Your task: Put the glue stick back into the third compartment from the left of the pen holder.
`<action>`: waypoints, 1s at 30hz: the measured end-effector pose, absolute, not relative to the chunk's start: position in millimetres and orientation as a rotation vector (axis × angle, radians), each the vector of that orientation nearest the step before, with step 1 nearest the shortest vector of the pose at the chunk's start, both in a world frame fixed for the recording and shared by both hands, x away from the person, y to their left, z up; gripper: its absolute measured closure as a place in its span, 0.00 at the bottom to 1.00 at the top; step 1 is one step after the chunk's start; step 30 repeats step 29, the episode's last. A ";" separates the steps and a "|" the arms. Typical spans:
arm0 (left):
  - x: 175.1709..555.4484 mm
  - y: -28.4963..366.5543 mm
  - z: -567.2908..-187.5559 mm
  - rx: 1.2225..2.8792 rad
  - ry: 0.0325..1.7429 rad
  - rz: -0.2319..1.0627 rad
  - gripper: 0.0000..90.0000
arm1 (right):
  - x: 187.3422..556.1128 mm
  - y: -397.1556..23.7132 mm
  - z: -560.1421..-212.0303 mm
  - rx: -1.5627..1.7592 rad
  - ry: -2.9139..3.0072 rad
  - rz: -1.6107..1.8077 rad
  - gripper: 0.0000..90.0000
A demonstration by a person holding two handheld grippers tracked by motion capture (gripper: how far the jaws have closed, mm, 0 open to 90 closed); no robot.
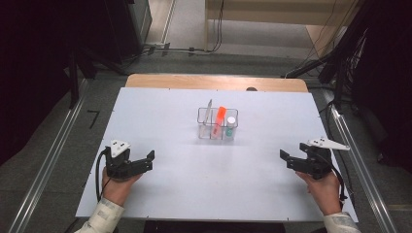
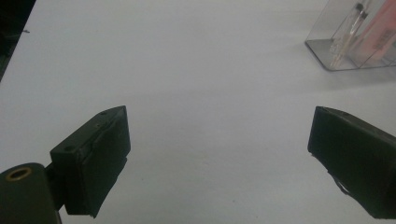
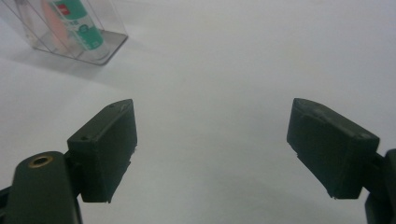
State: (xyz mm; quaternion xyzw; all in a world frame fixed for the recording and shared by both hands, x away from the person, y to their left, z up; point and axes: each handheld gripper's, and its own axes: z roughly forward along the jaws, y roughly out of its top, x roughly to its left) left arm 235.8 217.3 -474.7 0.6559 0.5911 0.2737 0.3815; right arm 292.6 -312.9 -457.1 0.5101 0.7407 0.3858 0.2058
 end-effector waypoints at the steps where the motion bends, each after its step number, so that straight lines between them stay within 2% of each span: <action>1: 235.8 217.5 -475.4 1.679 1.507 0.699 0.07 | 291.7 -315.1 -457.2 1.425 2.059 1.072 0.16; 7: 233.8 216.4 -475.8 1.694 1.497 0.746 0.07 | 287.3 -326.3 -457.7 1.447 2.029 1.064 0.16; 30: 224.5 221.6 -477.5 1.690 1.509 0.742 0.07 | 277.3 -345.0 -459.0 1.487 1.980 1.041 0.16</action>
